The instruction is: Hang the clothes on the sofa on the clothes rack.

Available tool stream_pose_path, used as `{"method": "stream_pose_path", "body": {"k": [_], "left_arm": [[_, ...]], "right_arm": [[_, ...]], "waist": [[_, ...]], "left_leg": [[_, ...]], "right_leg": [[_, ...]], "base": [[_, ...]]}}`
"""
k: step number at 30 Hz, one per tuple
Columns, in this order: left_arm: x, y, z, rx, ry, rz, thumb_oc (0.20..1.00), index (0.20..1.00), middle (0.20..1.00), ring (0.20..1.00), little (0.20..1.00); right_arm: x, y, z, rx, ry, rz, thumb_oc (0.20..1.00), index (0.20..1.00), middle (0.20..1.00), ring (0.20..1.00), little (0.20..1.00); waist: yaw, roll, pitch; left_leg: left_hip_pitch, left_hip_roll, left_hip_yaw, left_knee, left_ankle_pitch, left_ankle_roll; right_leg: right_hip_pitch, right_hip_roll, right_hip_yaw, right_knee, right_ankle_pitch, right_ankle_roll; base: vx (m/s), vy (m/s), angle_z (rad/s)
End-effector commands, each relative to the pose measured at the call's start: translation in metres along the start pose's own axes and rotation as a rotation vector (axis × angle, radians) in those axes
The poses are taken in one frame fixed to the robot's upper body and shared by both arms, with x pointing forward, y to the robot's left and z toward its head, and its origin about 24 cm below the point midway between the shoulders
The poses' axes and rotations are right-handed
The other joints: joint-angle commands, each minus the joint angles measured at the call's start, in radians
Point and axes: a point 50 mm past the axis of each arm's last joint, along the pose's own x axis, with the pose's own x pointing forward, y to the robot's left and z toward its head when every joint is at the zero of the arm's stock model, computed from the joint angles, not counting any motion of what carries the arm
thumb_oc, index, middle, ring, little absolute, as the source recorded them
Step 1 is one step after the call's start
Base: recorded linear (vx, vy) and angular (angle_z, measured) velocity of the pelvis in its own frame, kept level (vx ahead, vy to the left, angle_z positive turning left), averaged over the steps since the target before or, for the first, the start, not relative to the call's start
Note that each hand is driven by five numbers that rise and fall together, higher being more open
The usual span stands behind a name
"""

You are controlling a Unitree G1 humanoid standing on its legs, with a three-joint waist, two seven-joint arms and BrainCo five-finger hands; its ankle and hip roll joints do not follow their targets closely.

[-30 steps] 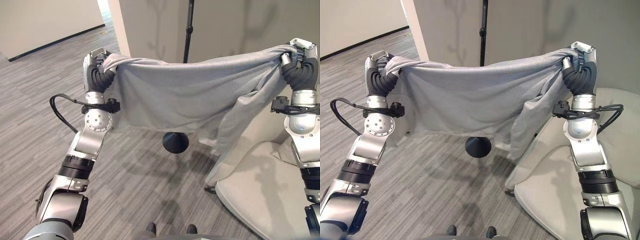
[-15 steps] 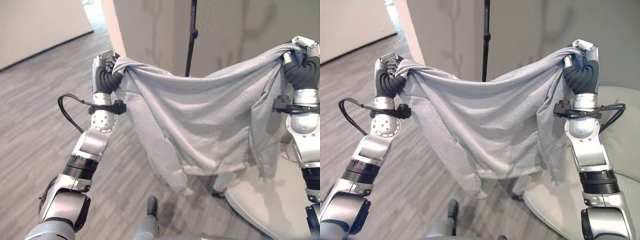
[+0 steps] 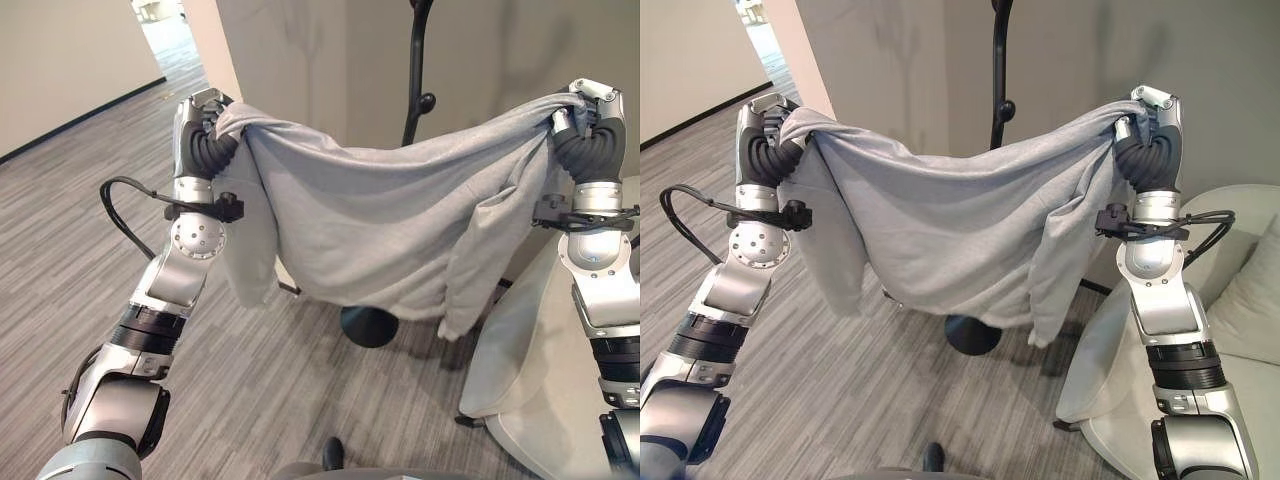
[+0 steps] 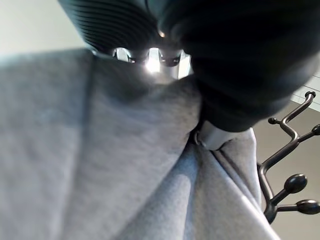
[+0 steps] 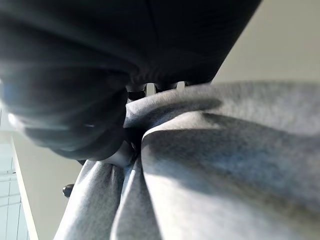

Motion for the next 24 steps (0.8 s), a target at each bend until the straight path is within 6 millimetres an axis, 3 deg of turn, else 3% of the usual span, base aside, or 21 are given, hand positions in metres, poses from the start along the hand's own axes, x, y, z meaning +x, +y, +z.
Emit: {"method": "stream_pose_path", "body": {"k": [1, 2, 5, 7, 10, 19, 24], "left_arm": [[0.019, 0.022, 0.029, -0.022, -0.151, 0.101, 0.200, 0.200, 0.200, 0.200, 0.200], [0.019, 0.022, 0.029, -0.021, -0.152, 0.102, 0.200, 0.200, 0.200, 0.200, 0.200], [0.023, 0.024, 0.037, -0.028, -0.192, 0.111, 0.200, 0.200, 0.200, 0.200, 0.200], [0.023, 0.024, 0.037, -0.027, -0.189, 0.107, 0.200, 0.200, 0.200, 0.200, 0.200], [0.019, 0.025, 0.035, -0.037, -0.183, 0.112, 0.200, 0.200, 0.200, 0.200, 0.200], [0.000, 0.035, 0.029, -0.077, -0.162, 0.118, 0.200, 0.200, 0.200, 0.200, 0.200], [-0.003, 0.050, 0.036, -0.073, -0.204, 0.177, 0.200, 0.200, 0.200, 0.200, 0.200]], "right_arm": [[0.017, -0.011, 0.019, -0.006, -0.123, -0.064, 0.200, 0.200, 0.200, 0.200, 0.200], [0.018, -0.011, 0.020, -0.006, -0.124, -0.064, 0.200, 0.200, 0.200, 0.200, 0.200], [0.021, -0.019, 0.022, -0.006, -0.145, -0.096, 0.200, 0.200, 0.200, 0.200, 0.200], [0.019, -0.021, 0.020, -0.011, -0.133, -0.096, 0.200, 0.200, 0.200, 0.200, 0.200], [0.018, -0.023, 0.022, -0.019, -0.147, -0.078, 0.200, 0.200, 0.200, 0.200, 0.200], [-0.010, -0.041, 0.013, 0.002, -0.105, -0.076, 0.200, 0.200, 0.200, 0.200, 0.200], [-0.013, -0.050, 0.022, 0.010, -0.157, -0.115, 0.200, 0.200, 0.200, 0.200, 0.200]], "waist": [[0.010, -0.015, -0.060], [0.010, -0.014, -0.060], [-0.011, -0.027, -0.046], [-0.015, -0.042, -0.045], [-0.011, -0.062, -0.072], [-0.024, -0.061, -0.113], [-0.027, -0.058, -0.119]], "left_leg": [[0.023, 0.038, -0.005, 0.001, -0.127, -0.131], [0.022, 0.041, -0.005, 0.001, -0.129, -0.132], [0.039, 0.046, -0.015, 0.001, -0.154, -0.146], [0.048, 0.045, -0.014, 0.001, -0.152, -0.149], [0.058, 0.084, -0.005, 0.001, -0.143, -0.170], [0.100, 0.132, 0.003, 0.001, -0.155, -0.201], [0.114, 0.137, 0.012, 0.001, -0.165, -0.203]], "right_leg": [[-0.065, 0.010, -0.017, -0.106, 0.132, -0.049], [-0.064, 0.013, -0.019, -0.110, 0.133, -0.050], [-0.108, 0.026, -0.046, -0.323, 0.172, -0.031], [-0.079, 0.025, -0.048, -0.351, 0.193, -0.031], [-0.025, 0.048, -0.055, -0.417, 0.220, -0.026], [0.046, 0.074, -0.088, -0.420, 0.170, -0.040], [0.060, 0.073, -0.085, -0.420, 0.161, -0.041]], "base": [[0.05, -0.063, -0.13], [0.06, -0.120, -0.14], [0.08, -0.143, -0.09], [0.05, -0.127, 0.28], [0.10, -0.177, 0.43], [0.10, -0.079, 0.08], [0.05, -0.003, 0.05]]}}
